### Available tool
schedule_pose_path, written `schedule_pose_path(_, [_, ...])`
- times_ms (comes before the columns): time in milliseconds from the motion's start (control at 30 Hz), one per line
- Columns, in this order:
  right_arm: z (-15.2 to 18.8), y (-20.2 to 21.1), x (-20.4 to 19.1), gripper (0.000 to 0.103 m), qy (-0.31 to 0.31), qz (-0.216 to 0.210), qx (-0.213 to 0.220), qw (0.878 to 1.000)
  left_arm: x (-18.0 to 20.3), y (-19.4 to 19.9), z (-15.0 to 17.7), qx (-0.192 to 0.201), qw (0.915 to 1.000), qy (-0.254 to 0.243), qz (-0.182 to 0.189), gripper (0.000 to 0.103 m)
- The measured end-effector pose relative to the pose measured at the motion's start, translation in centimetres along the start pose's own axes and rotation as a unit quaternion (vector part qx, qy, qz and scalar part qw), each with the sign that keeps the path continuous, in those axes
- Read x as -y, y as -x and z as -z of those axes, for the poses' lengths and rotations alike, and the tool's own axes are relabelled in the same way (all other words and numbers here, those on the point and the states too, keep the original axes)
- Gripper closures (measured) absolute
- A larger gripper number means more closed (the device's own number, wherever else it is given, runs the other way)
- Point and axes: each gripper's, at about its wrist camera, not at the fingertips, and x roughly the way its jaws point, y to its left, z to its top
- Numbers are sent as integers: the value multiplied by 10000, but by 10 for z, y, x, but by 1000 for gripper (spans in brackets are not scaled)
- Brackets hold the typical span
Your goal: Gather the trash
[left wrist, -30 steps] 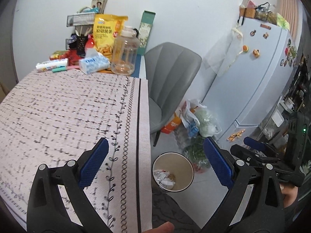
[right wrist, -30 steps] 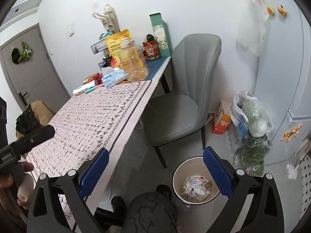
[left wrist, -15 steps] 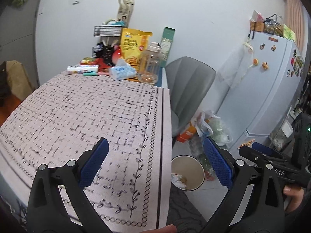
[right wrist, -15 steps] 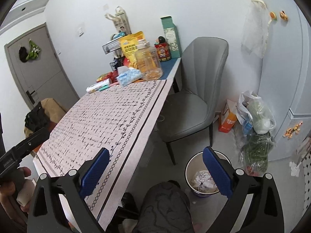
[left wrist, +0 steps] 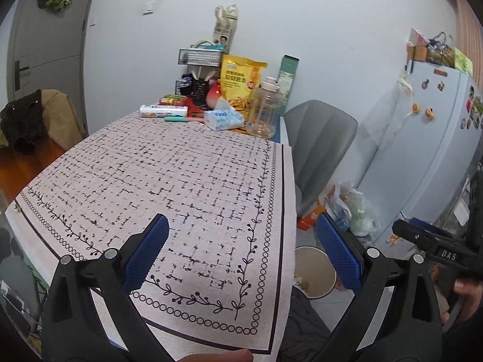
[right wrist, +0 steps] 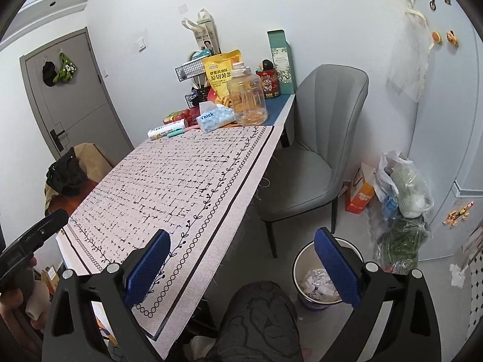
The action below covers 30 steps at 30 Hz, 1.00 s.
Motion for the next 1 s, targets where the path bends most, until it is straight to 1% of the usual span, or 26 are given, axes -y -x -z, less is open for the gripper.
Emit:
schedule_pose_path(233, [9,-5,5,9,-113,-69,-24,9999,1,5,3,85,9999,20,-114,6])
schedule_pose_path(467, [11,-14,5,9,-116,-149,-87,9998,-3,3,7,46,9997,75,-214,6])
schedule_pose_path(1000, [16,-13,-5,9,-63,-242,-90,9996,-4,6,11,58,9997,152,-192,6])
